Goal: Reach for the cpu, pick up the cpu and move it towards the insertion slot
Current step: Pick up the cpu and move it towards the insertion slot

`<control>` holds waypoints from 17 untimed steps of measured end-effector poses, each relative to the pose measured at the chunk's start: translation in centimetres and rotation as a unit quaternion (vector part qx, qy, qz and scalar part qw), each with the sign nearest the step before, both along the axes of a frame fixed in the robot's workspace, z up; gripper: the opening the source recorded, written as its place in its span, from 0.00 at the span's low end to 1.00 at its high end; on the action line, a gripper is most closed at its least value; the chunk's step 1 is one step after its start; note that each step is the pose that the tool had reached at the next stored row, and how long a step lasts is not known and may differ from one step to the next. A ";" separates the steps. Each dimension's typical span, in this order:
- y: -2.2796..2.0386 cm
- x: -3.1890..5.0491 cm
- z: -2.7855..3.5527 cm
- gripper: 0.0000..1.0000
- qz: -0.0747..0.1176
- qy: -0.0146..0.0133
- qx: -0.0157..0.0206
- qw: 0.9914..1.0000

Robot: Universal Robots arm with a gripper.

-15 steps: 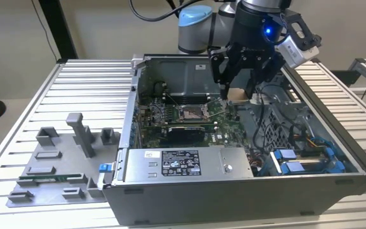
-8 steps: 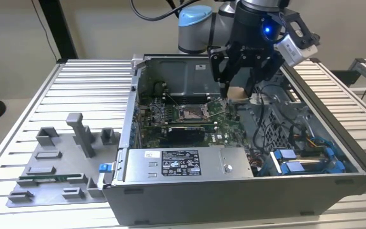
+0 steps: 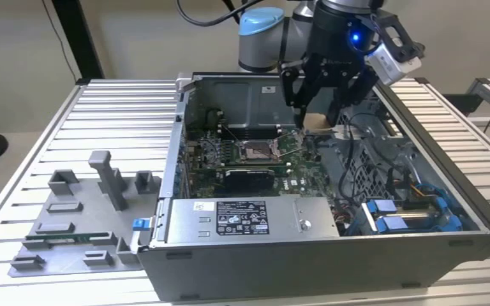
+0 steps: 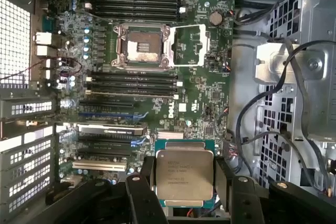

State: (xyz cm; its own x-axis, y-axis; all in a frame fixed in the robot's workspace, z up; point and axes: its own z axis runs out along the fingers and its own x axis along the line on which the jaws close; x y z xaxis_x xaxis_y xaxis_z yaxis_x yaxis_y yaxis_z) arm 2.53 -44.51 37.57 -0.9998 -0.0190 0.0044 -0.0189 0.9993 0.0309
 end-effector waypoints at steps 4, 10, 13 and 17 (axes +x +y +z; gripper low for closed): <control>0.35 0.05 -0.03 0.00 0.000 0.000 0.000 1.000; 1.10 0.09 -0.10 0.00 0.000 0.000 0.000 1.000; 1.58 0.10 -0.11 0.00 0.000 0.000 0.000 1.000; 2.32 0.12 -0.15 0.00 0.000 0.000 0.000 1.000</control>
